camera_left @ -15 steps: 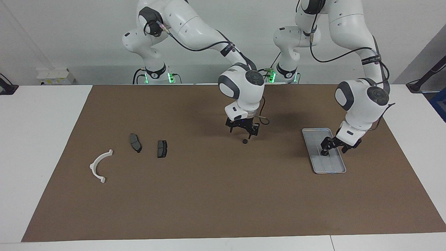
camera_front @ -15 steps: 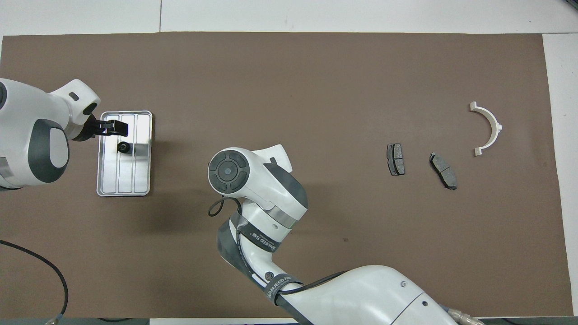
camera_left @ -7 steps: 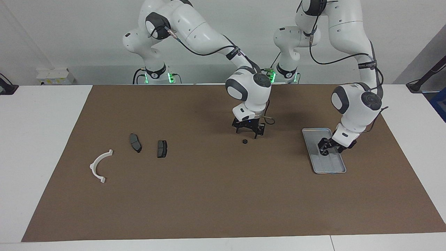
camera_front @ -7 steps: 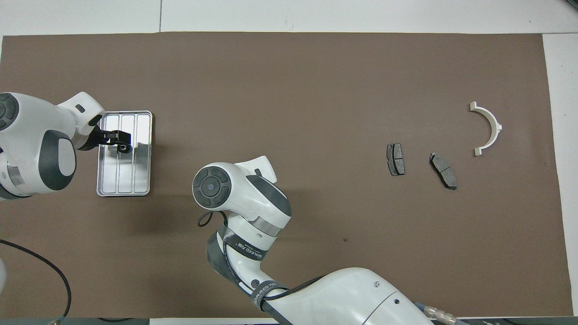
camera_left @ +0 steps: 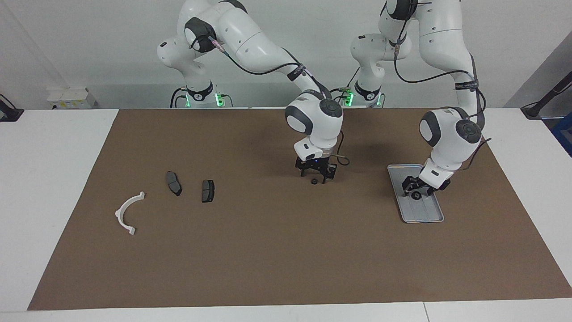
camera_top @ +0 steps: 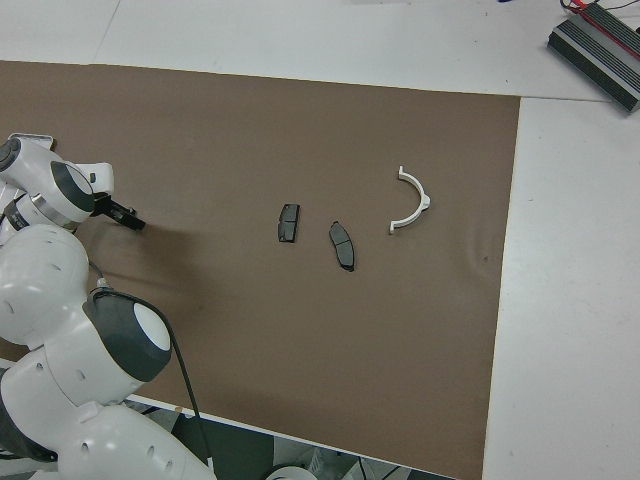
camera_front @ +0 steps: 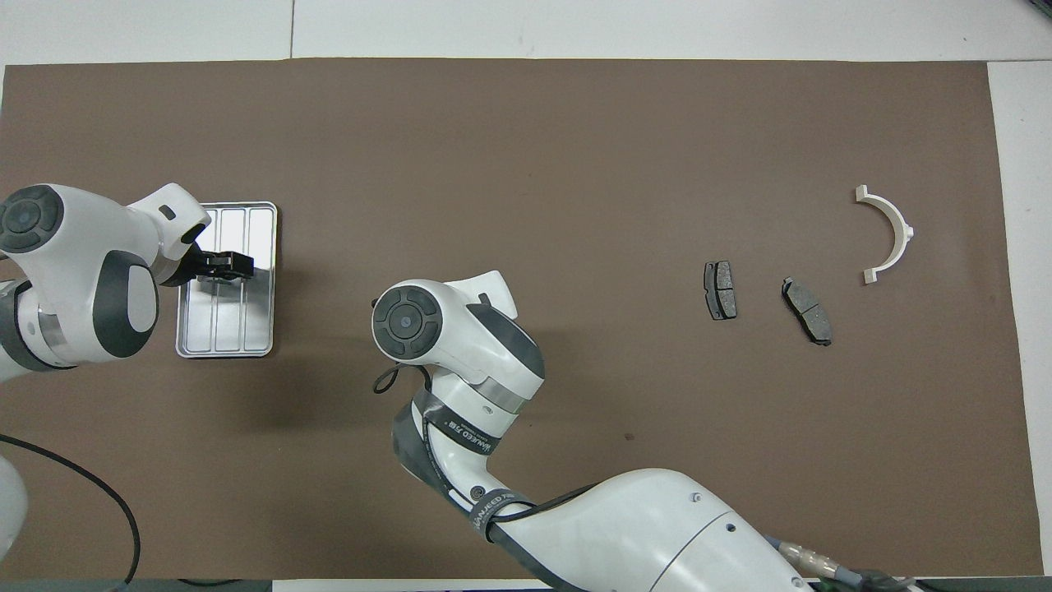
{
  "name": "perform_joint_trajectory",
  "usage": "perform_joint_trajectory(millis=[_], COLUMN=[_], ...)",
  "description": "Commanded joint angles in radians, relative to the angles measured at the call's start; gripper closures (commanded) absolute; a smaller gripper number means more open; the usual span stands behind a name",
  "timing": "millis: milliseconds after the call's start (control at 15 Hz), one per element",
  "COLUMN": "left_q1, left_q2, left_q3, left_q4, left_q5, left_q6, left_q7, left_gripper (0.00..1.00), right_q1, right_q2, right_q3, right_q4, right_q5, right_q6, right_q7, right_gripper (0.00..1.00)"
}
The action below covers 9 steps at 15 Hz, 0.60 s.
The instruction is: Place bearing gear from tray to pile
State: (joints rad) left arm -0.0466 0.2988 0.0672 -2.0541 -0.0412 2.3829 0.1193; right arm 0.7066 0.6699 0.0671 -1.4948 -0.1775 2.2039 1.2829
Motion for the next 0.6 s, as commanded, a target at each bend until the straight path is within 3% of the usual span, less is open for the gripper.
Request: perform_joint_trajectory(millis=[0,67,201,267,334,535], left_q1=[-0.007,-0.007,-0.012,-0.015,-0.015,-0.016], left_q2=[-0.032,-0.032,-0.032,-0.032,-0.030,-0.026], left_q3=[0.006,0.006,0.006,0.006,0.006,0.003], left_q4=[-0.049,-0.049,-0.049,-0.048,-0.044,-0.028], left_q5=[-0.019,-0.019,-0.019,-0.019,-0.019,-0.017], left_q6=[0.041,0.041,0.041,0.042,0.047,0.045], left_q7=[0.011,0.013,0.011,0.011,0.011,0.011], left_gripper=[0.10,0.18,0.56,0.84,1.00,1.00], right_q1=[-0.027,-0.027,-0.025,-0.022,-0.019,-0.024], right_q2=[0.010,0.010,0.010,0.008,0.008,0.008], right_q3=[0.008,0.008,0.010,0.010,0.010,0.016], right_q4=[-0.015,-0.015,-0.016,-0.015,-0.016,-0.019], right_q5=[-0.007,-0.007,-0.005,-0.005,-0.005,-0.004], right_q6=[0.074,0.074,0.074,0.073,0.068,0.037], right_q7=[0.023,0.024,0.042,0.053,0.053,0.046], right_gripper=[0.11,0.11,0.12,0.12,0.12,0.12])
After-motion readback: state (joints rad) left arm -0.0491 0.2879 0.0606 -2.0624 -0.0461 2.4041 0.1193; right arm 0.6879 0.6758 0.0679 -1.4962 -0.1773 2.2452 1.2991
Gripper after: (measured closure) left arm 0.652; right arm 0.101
